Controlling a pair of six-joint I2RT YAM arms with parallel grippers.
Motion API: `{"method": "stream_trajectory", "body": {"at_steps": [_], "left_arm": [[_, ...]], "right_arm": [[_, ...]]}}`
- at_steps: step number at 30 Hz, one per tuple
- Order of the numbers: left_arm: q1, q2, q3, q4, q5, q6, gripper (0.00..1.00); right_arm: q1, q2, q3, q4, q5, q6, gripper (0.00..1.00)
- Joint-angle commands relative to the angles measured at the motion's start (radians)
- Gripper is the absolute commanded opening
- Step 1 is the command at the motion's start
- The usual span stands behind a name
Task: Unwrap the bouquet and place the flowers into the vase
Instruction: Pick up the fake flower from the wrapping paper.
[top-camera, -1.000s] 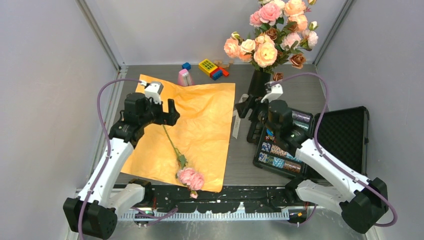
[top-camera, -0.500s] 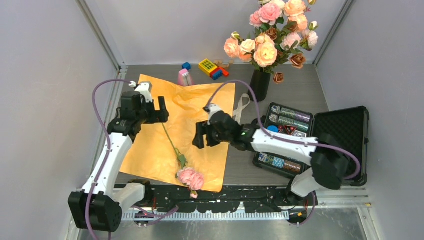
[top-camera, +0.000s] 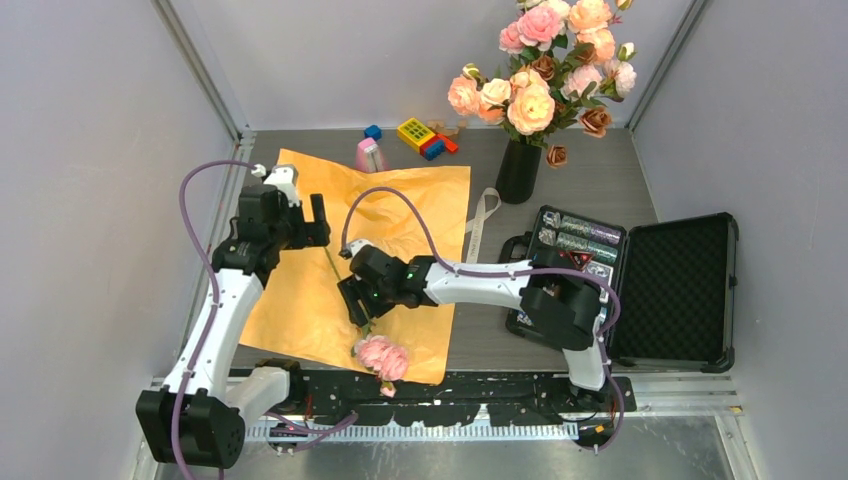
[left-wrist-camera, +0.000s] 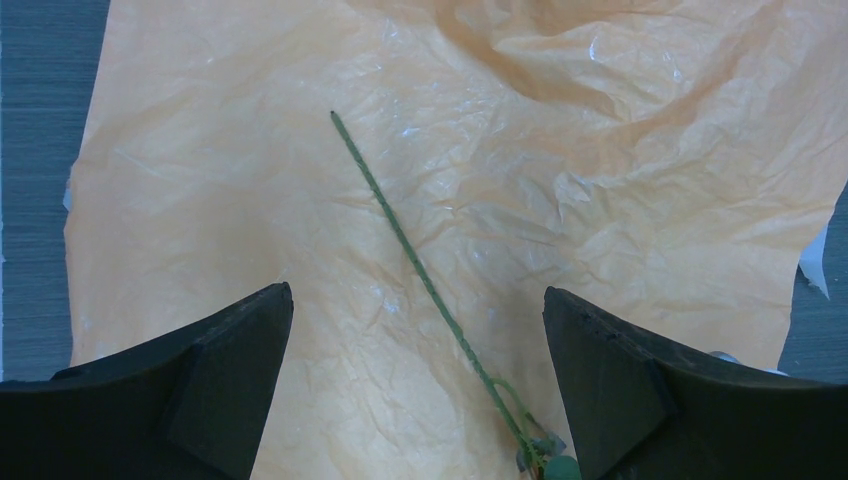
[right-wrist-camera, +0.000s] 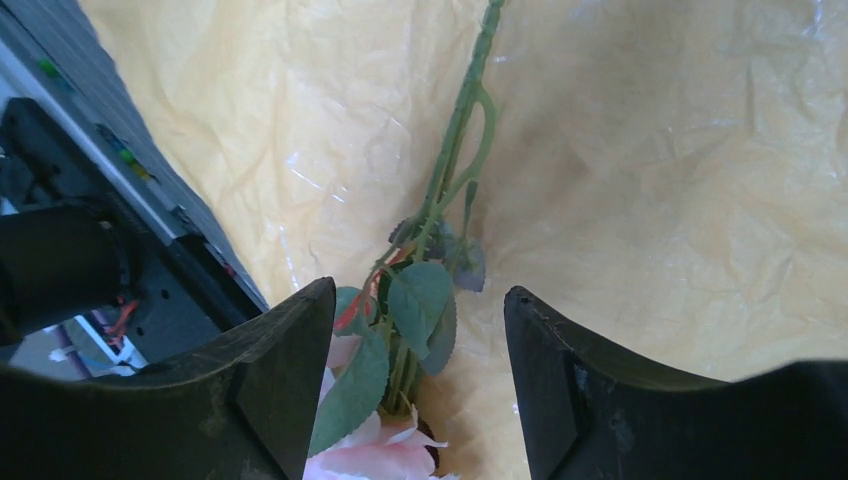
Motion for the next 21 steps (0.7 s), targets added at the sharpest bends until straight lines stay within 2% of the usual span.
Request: {"method": "stream_trajectory", "body": {"at_steps": [1, 4, 11, 13, 15, 18, 21], "left_arm": [[0.003, -0.022, 0.038, -0.001, -0.031, 0.022, 1.0], [0.003, -0.02, 0.038, -0.003, -0.031, 0.022, 1.0], [0.003, -0.024, 0.031, 0.003, -0.02, 0.023, 1.0], [0.003, -0.024, 0.028, 0.006, -0.012, 0.022, 1.0], [0.003, -0.024, 0.025, 0.008, -0.002, 0.023, 1.0], [0.002, -0.02, 0.022, 0.008, 0.01, 0.025, 1.0], [0.003, -0.028, 0.014, 0.022, 0.037, 0.025, 0.99]], "right_arm": [[0.022, 0.045, 0.07, -0.079, 0.005, -0.04, 0.67], [0.029, 0.079, 0.085, -0.082, 0.007, -0.047, 0.67], [0.03, 0.15, 0.14, -0.12, 0.022, -0.083, 0.56], [0.03, 0.155, 0.148, -0.123, 0.017, -0.085, 0.48], [0.029, 0.153, 0.146, -0.124, 0.001, -0.088, 0.35], [0.015, 0.12, 0.127, -0.116, -0.043, -0.097, 0.07], [-0.018, 0.065, 0.09, -0.118, -0.082, -0.104, 0.01]]}}
